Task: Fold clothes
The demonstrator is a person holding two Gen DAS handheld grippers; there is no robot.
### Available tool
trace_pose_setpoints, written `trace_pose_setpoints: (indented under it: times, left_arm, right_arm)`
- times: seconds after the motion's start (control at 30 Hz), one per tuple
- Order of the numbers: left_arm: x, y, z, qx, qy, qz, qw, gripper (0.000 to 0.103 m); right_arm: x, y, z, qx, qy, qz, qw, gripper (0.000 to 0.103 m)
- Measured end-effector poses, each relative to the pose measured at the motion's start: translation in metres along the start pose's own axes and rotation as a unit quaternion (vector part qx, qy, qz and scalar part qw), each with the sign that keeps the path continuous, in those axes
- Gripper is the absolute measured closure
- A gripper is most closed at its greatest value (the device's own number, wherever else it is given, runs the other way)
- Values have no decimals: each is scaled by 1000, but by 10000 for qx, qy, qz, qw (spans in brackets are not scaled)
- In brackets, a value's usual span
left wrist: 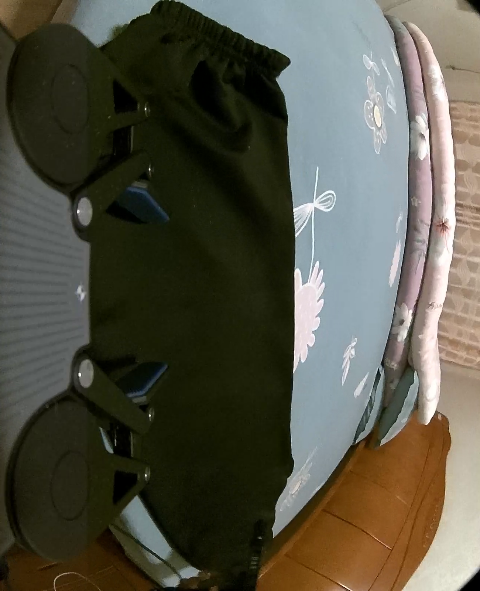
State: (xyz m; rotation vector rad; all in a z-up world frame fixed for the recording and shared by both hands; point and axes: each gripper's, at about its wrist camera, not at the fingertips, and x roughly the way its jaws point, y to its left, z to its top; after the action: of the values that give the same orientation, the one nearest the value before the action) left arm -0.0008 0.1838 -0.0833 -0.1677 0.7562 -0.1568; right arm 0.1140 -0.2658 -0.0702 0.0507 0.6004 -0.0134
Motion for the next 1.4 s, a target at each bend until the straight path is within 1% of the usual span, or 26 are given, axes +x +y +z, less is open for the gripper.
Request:
trace_pose_setpoints:
  times: [0.03, 0.13, 0.23, 0.3, 0.33, 0.37, 0.43, 0.5, 0.7, 0.8, 0.83, 0.9, 0.97, 1.07, 1.13, 1.17, 1.27, 1.37, 1.4]
  left_arm:
    - [1, -1, 0, 16, 8, -8, 10000, 20]
    - [2, -3, 0, 35, 35, -26, 10000, 20]
    - [3, -2, -1, 9, 64, -19, 10000, 20]
    - [5, -1, -1, -14, 103, 10, 9999, 20]
    - [6, -1, -1, -10, 114, 14, 9999, 20]
    - [7, -1, 0, 1, 117, 17, 9999, 20]
    - [9, -1, 1, 32, 123, 14, 9999, 18]
    - [10, -2, 2, 66, 128, 11, 9999, 18]
    - [10, -7, 4, 103, 85, -58, 9999, 17]
    - [9, -12, 5, 179, 37, -133, 9997, 17]
    - [9, -14, 5, 203, 35, -153, 9997, 17]
    - [9, -17, 5, 237, 44, -187, 9995, 17]
    - [10, -19, 5, 263, 61, -177, 9995, 17]
    - [9, -19, 3, 275, 75, -158, 9995, 17]
    - [7, -18, 3, 264, 38, -124, 9996, 17]
    - [6, -18, 3, 261, 22, -120, 9996, 17]
    - [4, -19, 4, 276, -4, -165, 9995, 17]
    - [3, -21, 3, 306, 6, -174, 9994, 17]
    - [3, -21, 2, 318, 14, -174, 9993, 17]
  right_arm:
    - [9, -17, 5, 264, 38, 25, 9996, 0]
    - [24, -53, 13, 797, 88, -93, 9967, 0]
    - [22, -87, 18, 1304, 77, -78, 9914, 0]
    - [19, -103, 18, 1486, 64, -115, 9888, 0]
    - [23, -110, 19, 1561, 151, -118, 9876, 0]
    - [26, -116, 16, 1609, 277, -207, 9864, 0]
    - [28, -123, 11, 1533, 443, -454, 9861, 0]
    - [21, -130, 6, 1468, 438, -441, 9872, 0]
    - [-17, -132, 10, 1388, 340, -626, 9878, 0]
    - [-28, -129, 11, 1441, 209, -293, 9889, 0]
    - [-26, -127, 9, 1435, 249, -226, 9891, 0]
    - [-20, -125, 1, 1383, 478, -216, 9890, 0]
    - [-12, -128, -10, 1339, 742, -339, 9876, 0]
    - [-11, -134, -22, 1428, 887, -491, 9845, 0]
    - [-17, -127, -17, 1422, 808, -621, 9846, 0]
    - [-21, -119, -12, 1351, 747, -621, 9861, 0]
    - [-27, -97, -2, 1124, 680, -203, 9911, 0]
    - [-22, -71, -4, 639, 794, -152, 9947, 0]
    - [-18, -66, -7, 497, 892, -157, 9946, 0]
